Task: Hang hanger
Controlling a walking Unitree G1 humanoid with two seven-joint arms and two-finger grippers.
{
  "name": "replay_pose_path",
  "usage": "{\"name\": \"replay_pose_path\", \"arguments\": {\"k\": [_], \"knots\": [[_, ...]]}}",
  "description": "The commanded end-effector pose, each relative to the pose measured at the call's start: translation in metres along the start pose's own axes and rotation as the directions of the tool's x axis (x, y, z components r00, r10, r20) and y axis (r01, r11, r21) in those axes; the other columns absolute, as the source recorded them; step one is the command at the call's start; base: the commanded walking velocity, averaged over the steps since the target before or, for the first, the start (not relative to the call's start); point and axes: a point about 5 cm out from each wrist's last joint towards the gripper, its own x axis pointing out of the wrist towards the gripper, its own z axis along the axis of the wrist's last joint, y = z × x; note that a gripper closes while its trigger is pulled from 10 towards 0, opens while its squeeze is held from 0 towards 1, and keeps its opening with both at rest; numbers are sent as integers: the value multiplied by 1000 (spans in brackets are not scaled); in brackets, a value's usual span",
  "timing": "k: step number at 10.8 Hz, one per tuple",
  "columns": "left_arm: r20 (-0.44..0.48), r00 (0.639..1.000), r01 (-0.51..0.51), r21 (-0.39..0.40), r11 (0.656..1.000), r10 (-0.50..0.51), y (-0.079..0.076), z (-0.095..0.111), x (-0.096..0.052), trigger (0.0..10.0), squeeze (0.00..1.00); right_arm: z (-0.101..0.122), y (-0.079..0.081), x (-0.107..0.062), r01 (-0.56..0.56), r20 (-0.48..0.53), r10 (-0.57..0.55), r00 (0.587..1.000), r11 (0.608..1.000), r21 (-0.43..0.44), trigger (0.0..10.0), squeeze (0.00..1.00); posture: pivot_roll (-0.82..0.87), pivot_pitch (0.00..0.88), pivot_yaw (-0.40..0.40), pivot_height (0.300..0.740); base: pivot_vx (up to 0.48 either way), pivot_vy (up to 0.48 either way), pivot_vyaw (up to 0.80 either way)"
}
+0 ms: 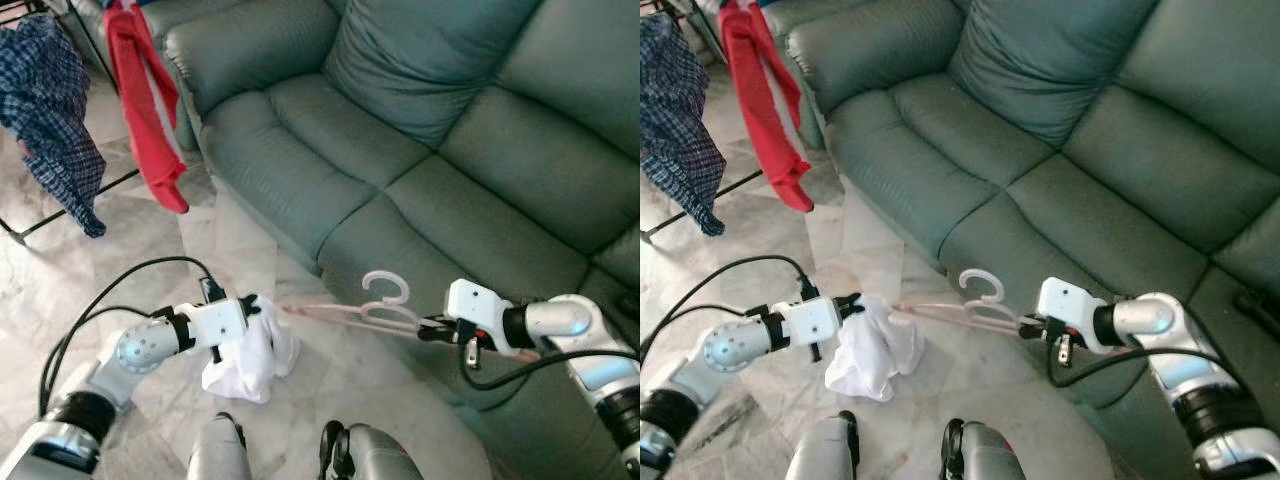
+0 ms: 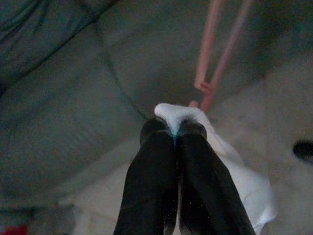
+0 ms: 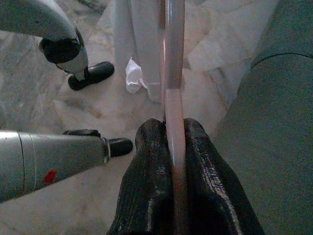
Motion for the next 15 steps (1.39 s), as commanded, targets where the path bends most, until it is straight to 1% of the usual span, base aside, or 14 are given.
{"name": "replay_pose_path", "arguments": {"k": [1, 2, 3, 4, 5, 6, 7, 8, 10, 11, 12, 13, 14, 15], "knots": [[34, 999, 27, 97, 995, -31, 9, 10, 2, 10000, 0, -3, -1, -5, -26, -28, 26, 999, 1000, -14, 10000, 0, -17, 176, -97, 740, 0, 0, 0], [29, 997, 70, 196, 978, -77, 19, 14, 1, 10000, 0, -6, -5, -7, -21, -66, 18, 998, 999, -41, 10000, 0, -20, 172, -97, 740, 0, 0, 0], [21, 995, 92, 226, 970, -99, 20, 15, 0, 10000, 0, -7, -6, -9, -34, -84, 30, 996, 998, -48, 10000, 0, -20, 171, -96, 740, 0, 0, 0], [12, 991, 124, 274, 954, -132, 22, 15, -1, 10000, 0, -5, -11, -10, -7, -73, 1, 997, 997, -82, 10000, 0, -20, 166, -92, 740, 0, 0, 0], [35, 990, 119, 279, 953, -134, 24, 20, 1, 10000, 0, 1, -13, -5, -1, -41, -2, 999, 998, -63, 10000, 0, -22, 166, -89, 740, 0, 0, 0], [40, 986, 141, 288, 947, -159, 21, 22, 2, 10000, 0, -1, -13, -3, -11, -60, 6, 998, 997, -82, 10000, 0, -20, 166, -92, 740, 0, 0, 0], [43, 982, 164, 297, 941, -185, 15, 21, 2, 10000, 0, -2, -12, -3, -28, -71, 21, 997, 995, -97, 10000, 0, -18, 166, -92, 740, 0, 0, 0], [52, 981, 164, 291, 942, -186, 11, 21, 3, 10000, 0, 0, -16, -3, -9, -55, 4, 999, 995, -95, 10000, 0, -18, 166, -92, 740, 0, 0, 0], [98, 979, 147, 287, 947, -181, 10, 30, 8, 10000, 0, 3, -14, 2, -28, -22, 26, 999, 996, -85, 10000, 0, -18, 166, -92, 740, 0, 0, 0], [129, 971, 154, 297, 942, -200, 8, 38, 11, 10000, 0, 6, -13, 5, -40, -12, 40, 999, 995, -92, 10000, 0, -14, 167, -87, 740, 0, 0, 0], [138, 968, 162, 301, 940, -211, 5, 40, 12, 10000, 0, 7, -14, 5, -40, -9, 40, 999, 994, -98, 10000, 0, -14, 167, -86, 740, 0, 0, 0], [160, 962, 166, 297, 940, -220, 0, 43, 13, 10000, 0, 10, -18, 5, -25, -2, 25, 1000, 994, -107, 10000, 0, -15, 167, -81, 740, 0, 0, 0], [177, 957, 170, 298, 939, -229, -4, 48, 15, 10000, 0, 13, -18, 7, -43, 9, 44, 999, 993, -109, 10000, 0, -14, 168, -81, 740, 0, 0, 0], [174, 957, 172, 298, 939, -231, -4, 47, 15, 10000, 0, 14, -16, 8, -68, 10, 69, 998, 991, -114, 10000, 0, -10, 167, -81, 740, 0, 0, 0]]}}
